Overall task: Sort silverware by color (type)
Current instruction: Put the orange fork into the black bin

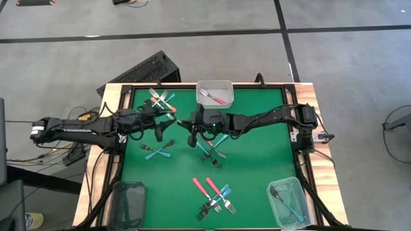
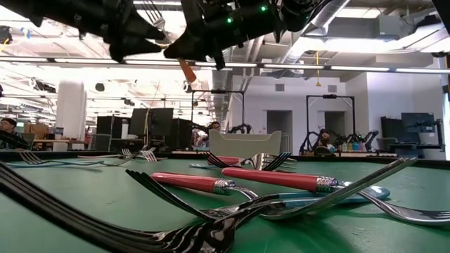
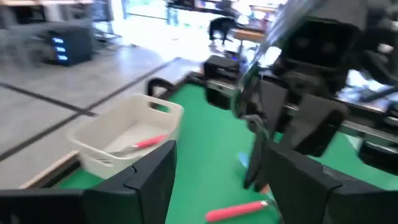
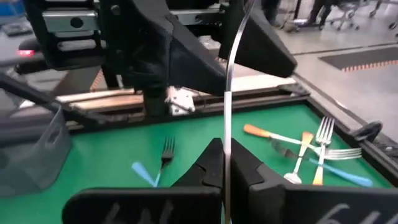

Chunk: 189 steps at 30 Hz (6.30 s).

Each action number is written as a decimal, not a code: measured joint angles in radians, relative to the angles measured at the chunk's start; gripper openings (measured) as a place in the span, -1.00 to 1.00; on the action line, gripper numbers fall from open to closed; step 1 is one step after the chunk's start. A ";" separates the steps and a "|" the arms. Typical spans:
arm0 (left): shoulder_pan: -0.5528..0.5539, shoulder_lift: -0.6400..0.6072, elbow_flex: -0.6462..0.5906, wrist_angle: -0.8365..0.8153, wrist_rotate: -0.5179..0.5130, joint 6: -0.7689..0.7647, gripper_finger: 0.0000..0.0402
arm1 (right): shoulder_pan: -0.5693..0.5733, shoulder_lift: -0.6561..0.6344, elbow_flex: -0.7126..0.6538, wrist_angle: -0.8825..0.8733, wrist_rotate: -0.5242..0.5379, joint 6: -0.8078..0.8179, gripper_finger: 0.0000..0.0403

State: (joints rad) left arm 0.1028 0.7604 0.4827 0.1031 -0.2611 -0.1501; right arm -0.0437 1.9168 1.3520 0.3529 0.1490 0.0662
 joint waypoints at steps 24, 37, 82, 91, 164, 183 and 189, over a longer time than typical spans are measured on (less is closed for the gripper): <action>-0.003 0.026 0.021 0.019 0.130 0.034 -0.96 | 0.004 0.001 0.001 -0.007 -0.031 0.030 -0.75; -0.263 0.019 0.446 -1.202 0.140 -0.596 -1.00 | -0.010 -0.003 0.001 -0.144 0.010 0.070 -0.20; -0.908 0.125 0.376 -1.360 -0.304 -1.454 -0.06 | -0.014 -0.062 0.001 -0.528 0.039 0.094 -0.16; -0.271 -0.098 0.176 -1.070 -0.234 -0.845 -0.07 | -0.019 -0.081 0.001 -0.605 0.089 0.093 -0.16; 0.770 0.887 0.362 -0.699 0.008 0.164 -0.63 | 0.030 -0.077 0.000 -0.738 0.090 0.095 -0.18; 0.545 0.497 0.428 -0.900 -0.016 0.013 -0.99 | 0.064 -0.077 0.000 -0.826 0.193 0.199 -0.18; 0.190 0.299 0.428 -1.143 -0.119 -0.334 -0.99 | 0.043 -0.077 0.000 -0.784 0.234 0.175 -0.18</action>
State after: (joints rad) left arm 0.2929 1.0593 0.9112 -1.0398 -0.3806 -0.4837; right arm -0.0006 1.8400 1.3521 -0.4307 0.3834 0.2407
